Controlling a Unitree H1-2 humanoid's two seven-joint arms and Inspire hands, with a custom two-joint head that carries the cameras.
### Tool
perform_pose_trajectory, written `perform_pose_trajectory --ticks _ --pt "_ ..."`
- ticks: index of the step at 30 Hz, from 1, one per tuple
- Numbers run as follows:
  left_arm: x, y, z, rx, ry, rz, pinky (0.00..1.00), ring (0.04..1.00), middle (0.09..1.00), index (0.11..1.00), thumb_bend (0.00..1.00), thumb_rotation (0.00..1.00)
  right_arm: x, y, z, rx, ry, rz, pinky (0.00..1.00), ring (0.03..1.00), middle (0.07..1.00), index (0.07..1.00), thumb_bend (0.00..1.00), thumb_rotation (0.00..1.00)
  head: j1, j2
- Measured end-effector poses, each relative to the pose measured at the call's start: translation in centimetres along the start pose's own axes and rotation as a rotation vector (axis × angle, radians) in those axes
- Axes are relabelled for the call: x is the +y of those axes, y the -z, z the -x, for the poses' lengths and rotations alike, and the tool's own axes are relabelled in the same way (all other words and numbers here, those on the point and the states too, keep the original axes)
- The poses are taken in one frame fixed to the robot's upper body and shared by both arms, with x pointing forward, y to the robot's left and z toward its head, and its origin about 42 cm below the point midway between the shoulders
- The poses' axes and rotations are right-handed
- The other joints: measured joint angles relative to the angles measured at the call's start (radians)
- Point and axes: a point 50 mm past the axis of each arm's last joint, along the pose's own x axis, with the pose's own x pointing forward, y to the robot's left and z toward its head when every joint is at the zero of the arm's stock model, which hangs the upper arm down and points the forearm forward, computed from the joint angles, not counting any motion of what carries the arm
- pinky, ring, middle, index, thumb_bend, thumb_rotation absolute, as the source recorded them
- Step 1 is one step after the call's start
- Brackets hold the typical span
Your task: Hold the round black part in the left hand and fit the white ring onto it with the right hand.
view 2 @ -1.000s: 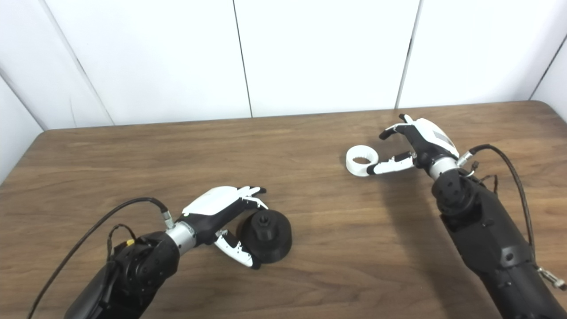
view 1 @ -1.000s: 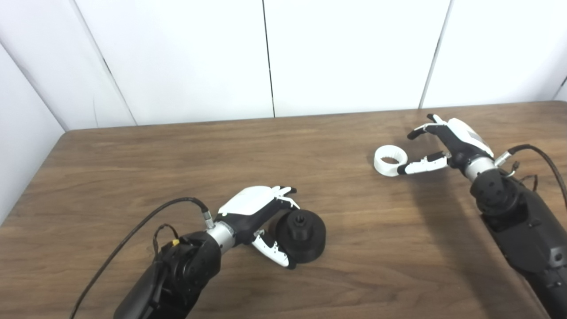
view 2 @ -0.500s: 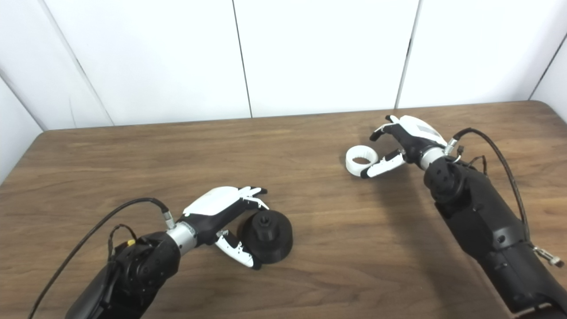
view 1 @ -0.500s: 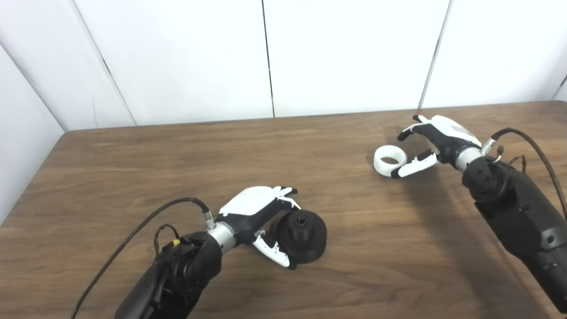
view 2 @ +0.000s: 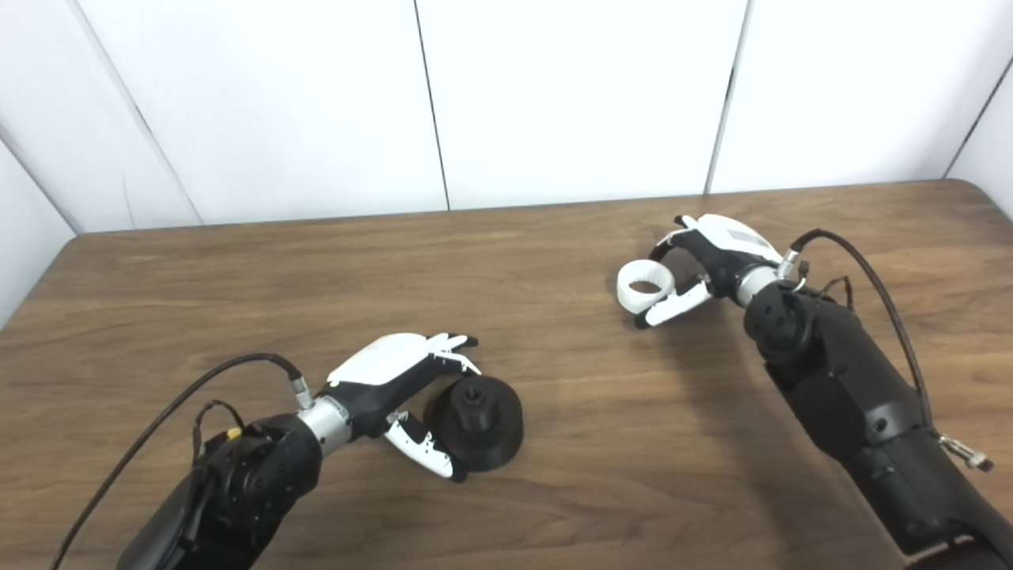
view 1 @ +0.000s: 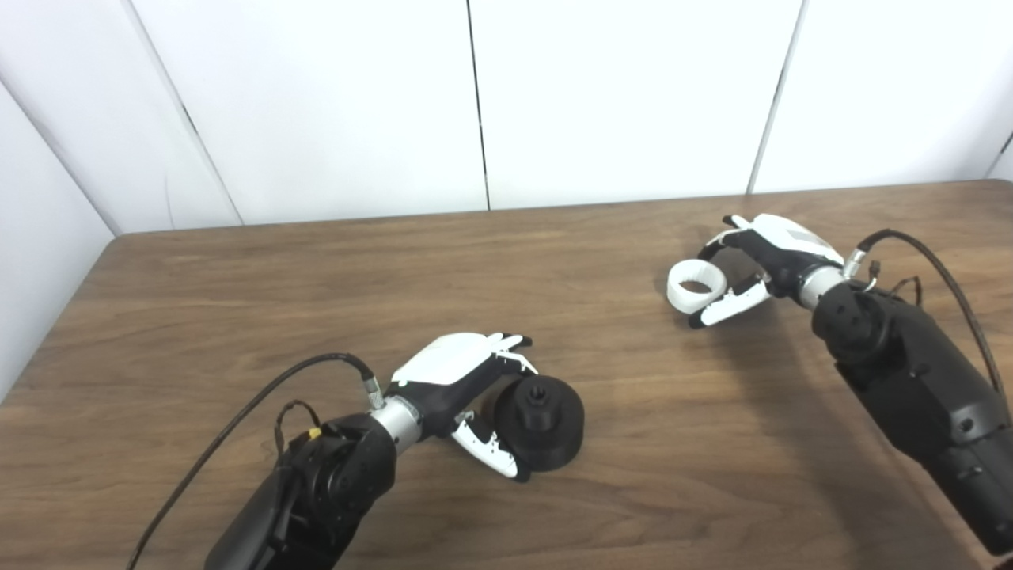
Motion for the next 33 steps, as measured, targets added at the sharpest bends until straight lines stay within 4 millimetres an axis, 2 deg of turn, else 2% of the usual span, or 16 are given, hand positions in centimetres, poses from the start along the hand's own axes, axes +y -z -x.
perform_pose_trajectory --ticks 11,17,26,33 --pt "-0.01 -0.01 0.00 -0.001 0.001 0.001 0.99 1.000 0.991 0.700 0.93 0.25 0.11 -0.29 -0.37 -0.047 0.084 -0.002 1.00 0.998 0.933 0.686 0.86 0.31 0.003 0.005" --pt "-0.01 -0.02 -0.01 -0.001 0.000 0.001 1.00 1.000 0.992 0.700 0.93 0.25 0.67 -0.45 -0.63 -0.051 0.092 -0.016 0.99 0.987 0.923 0.668 0.85 0.29 0.006 0.006" --pt "0.00 -0.02 0.00 -0.001 0.000 0.001 1.00 1.000 0.989 0.692 0.94 0.24 0.38 -0.04 -0.54 -0.044 0.115 -0.027 0.96 0.983 0.910 0.645 0.85 0.25 0.006 0.006" --pt "0.01 -0.07 0.00 0.001 0.004 0.003 0.99 1.000 0.994 0.698 0.94 0.25 0.45 0.04 -0.50 -0.054 0.117 -0.026 0.95 0.974 0.902 0.644 0.87 0.26 0.006 0.008"
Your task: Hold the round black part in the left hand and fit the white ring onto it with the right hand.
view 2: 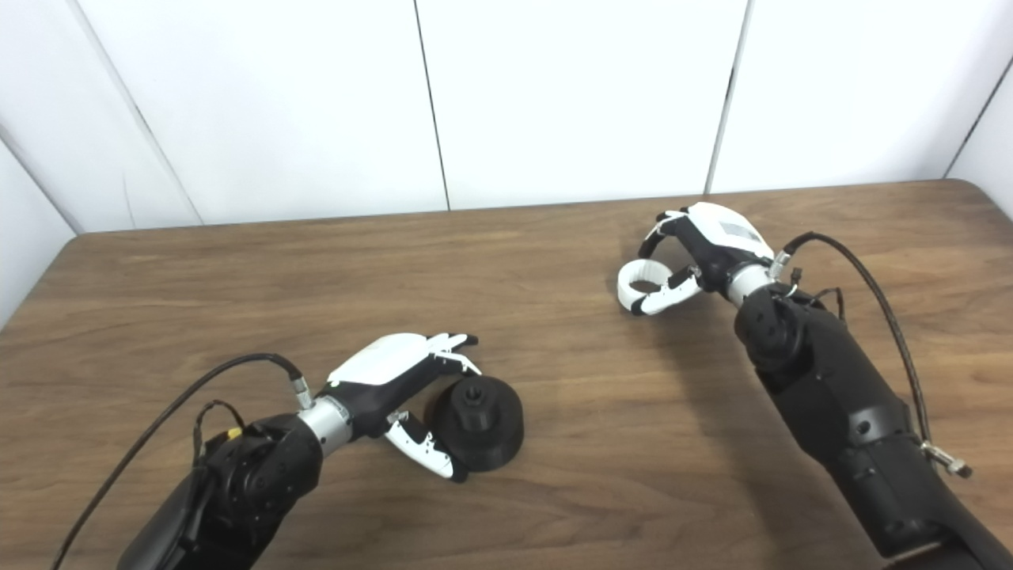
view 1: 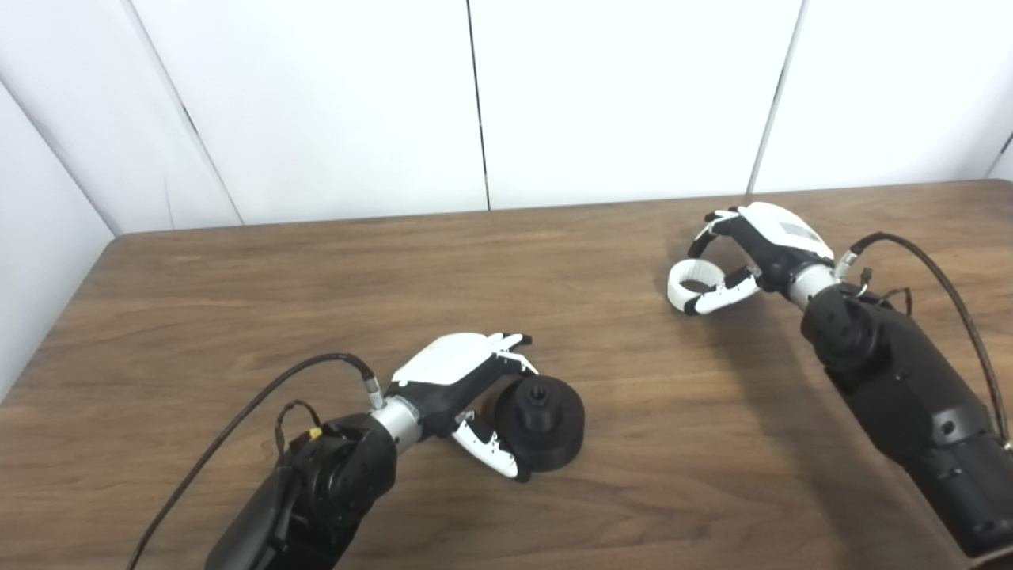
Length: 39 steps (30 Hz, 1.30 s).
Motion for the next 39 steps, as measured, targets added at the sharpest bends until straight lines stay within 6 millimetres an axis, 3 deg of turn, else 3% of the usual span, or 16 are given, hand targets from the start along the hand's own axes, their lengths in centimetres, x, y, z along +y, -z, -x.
perform_pose_trajectory --ticks 25,39 --pt "0.11 -0.01 0.06 0.002 0.006 0.003 1.00 1.000 0.991 0.698 0.94 0.25 0.73 0.16 0.24 0.004 -0.029 0.014 0.99 0.973 0.895 0.651 0.88 0.24 0.000 0.005" --pt "0.16 -0.05 0.10 0.001 0.006 0.001 1.00 1.000 0.987 0.699 0.94 0.25 0.86 0.20 0.35 -0.001 -0.024 0.010 0.90 0.955 0.878 0.630 0.86 0.20 0.003 0.006"
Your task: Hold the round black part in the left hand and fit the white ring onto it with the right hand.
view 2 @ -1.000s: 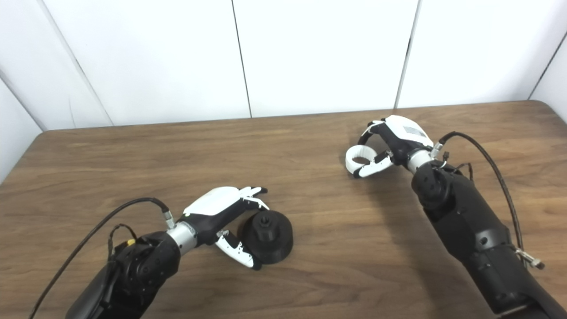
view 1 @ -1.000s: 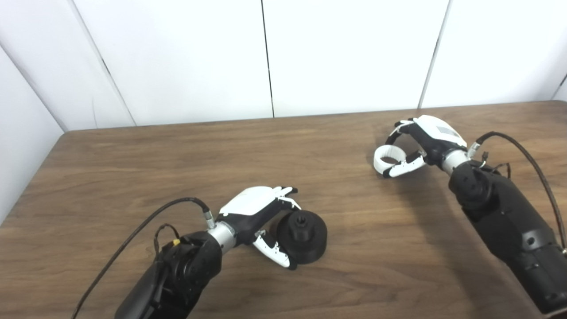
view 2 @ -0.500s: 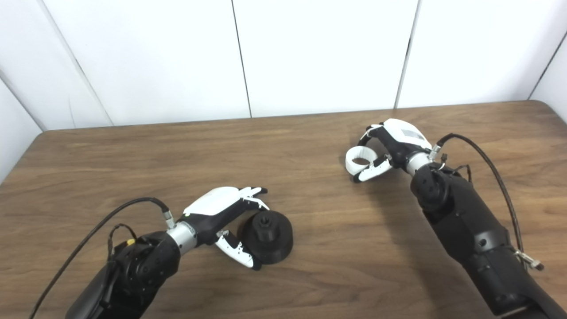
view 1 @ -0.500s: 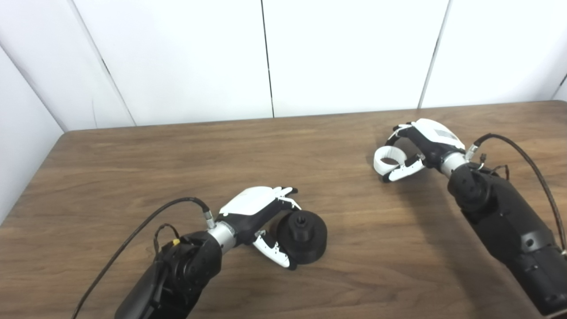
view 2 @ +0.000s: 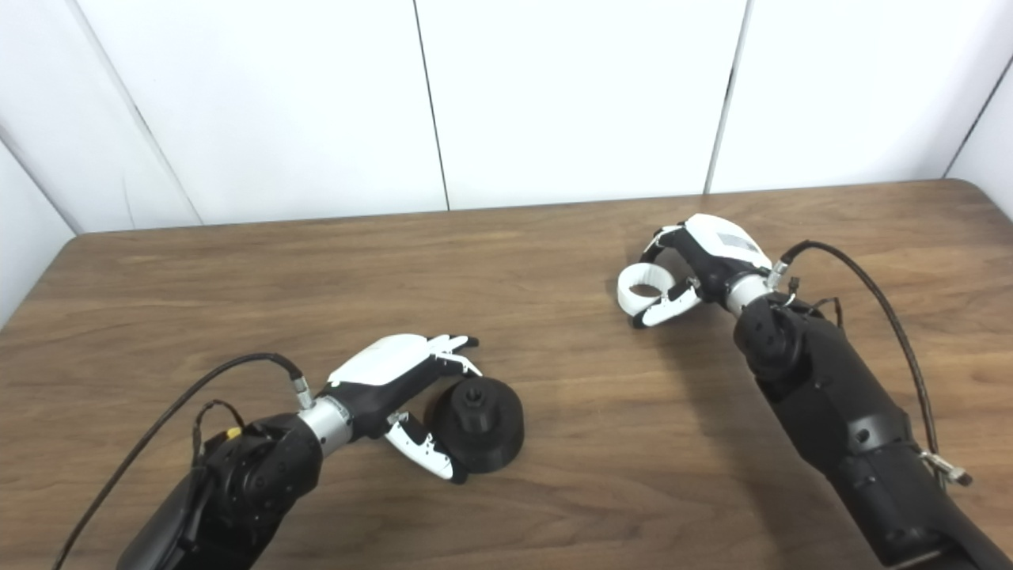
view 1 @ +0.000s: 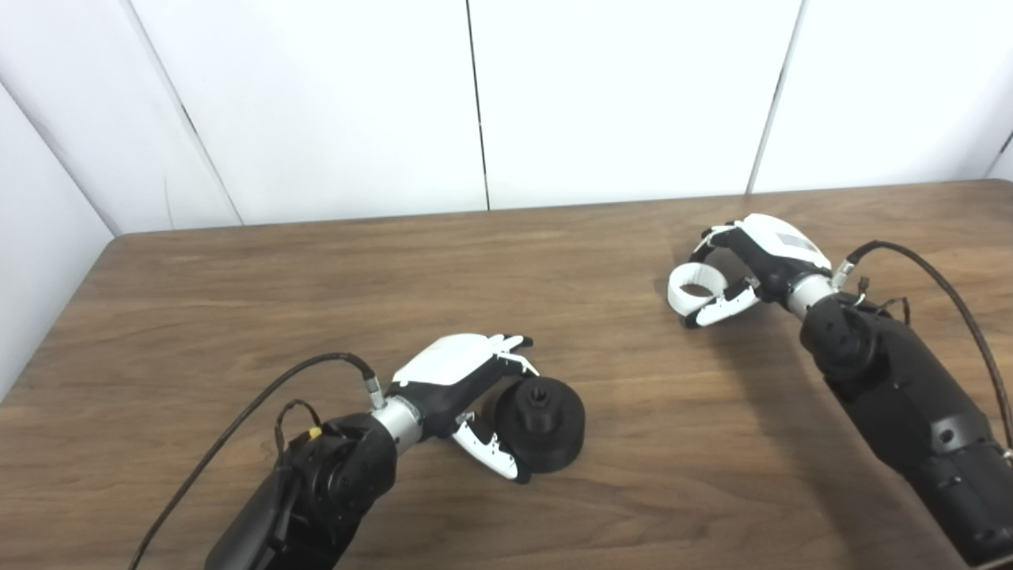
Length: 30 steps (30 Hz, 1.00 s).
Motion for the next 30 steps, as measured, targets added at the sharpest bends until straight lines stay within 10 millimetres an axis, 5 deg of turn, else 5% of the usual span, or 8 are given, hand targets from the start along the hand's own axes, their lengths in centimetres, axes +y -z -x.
perform_pose_trajectory --ticks 19,22,30 --pt "0.02 -0.05 0.03 0.001 0.002 0.001 1.00 1.000 0.993 0.699 0.93 0.25 0.05 0.16 0.15 -0.006 0.023 -0.013 0.86 0.933 0.858 0.585 0.85 0.18 -0.005 0.002" --pt "0.02 -0.06 0.03 0.001 0.002 0.001 1.00 1.000 0.992 0.699 0.93 0.25 0.01 0.18 0.16 -0.006 0.026 -0.014 0.86 0.937 0.858 0.507 0.58 0.15 -0.002 0.002" --pt "0.02 -0.06 0.03 0.000 0.001 -0.002 1.00 1.000 0.990 0.700 0.93 0.26 -0.14 0.06 0.33 -0.013 0.033 -0.016 0.87 0.936 0.850 0.491 0.53 0.15 -0.006 0.000"
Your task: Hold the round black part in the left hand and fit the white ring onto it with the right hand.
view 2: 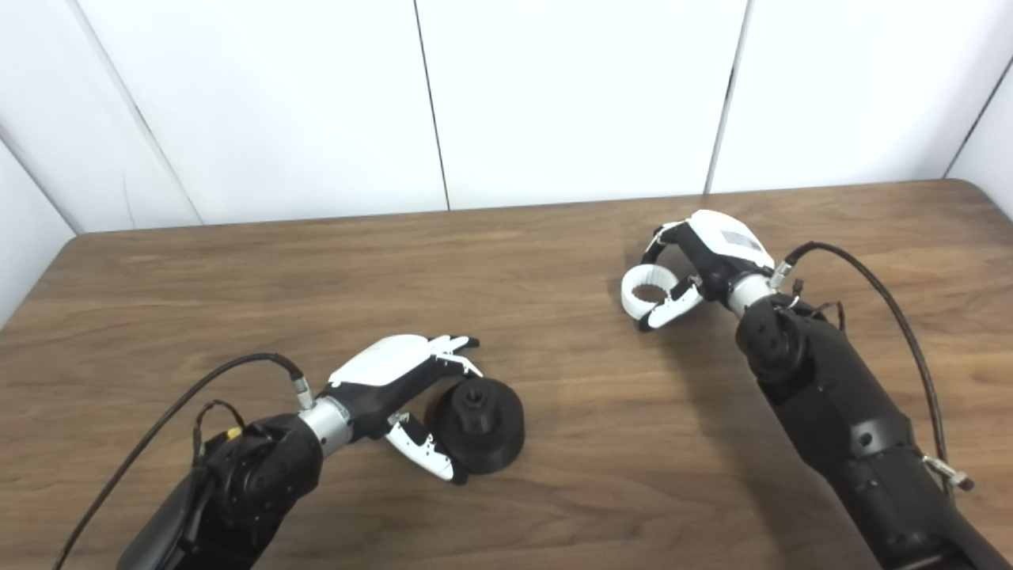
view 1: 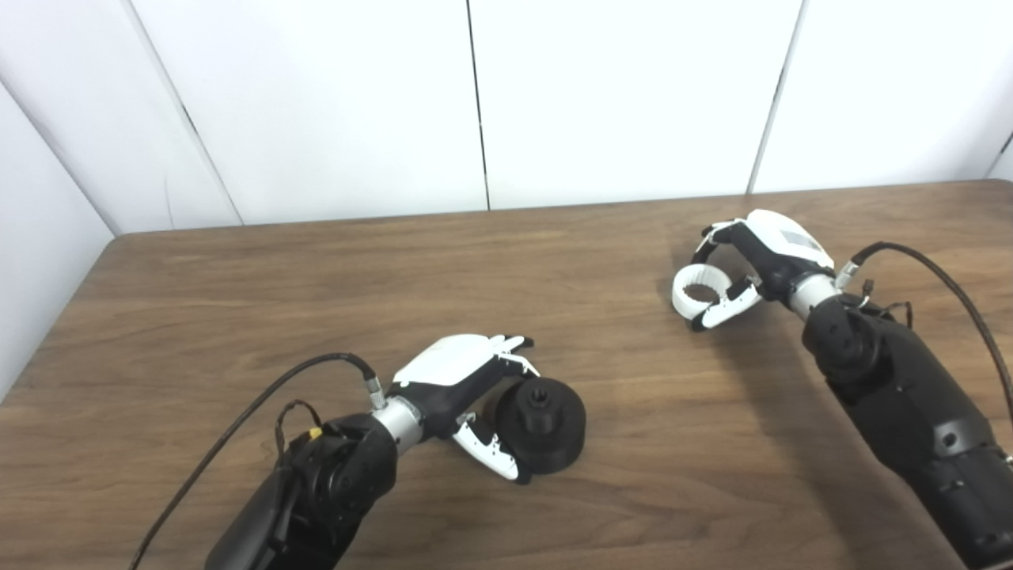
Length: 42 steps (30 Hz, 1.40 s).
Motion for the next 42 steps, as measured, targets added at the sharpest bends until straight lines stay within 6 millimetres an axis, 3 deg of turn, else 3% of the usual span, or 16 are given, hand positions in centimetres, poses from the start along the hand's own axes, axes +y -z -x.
perform_pose_trajectory --ticks 16,42 --pt "-0.1 -0.1 -0.1 -0.002 -0.001 0.000 1.00 1.000 0.988 0.698 0.94 0.25 -1.1 -1.5 1.0 -0.067 0.003 0.002 0.87 0.951 0.854 0.491 0.53 0.15 0.005 -0.005" --pt "-0.1 -0.2 -0.3 -0.005 -0.001 -0.004 1.00 1.000 0.986 0.696 0.94 0.25 -4.4 -9.9 5.9 -0.309 -0.007 -0.027 0.75 0.903 0.833 0.489 0.53 0.15 0.008 -0.002"
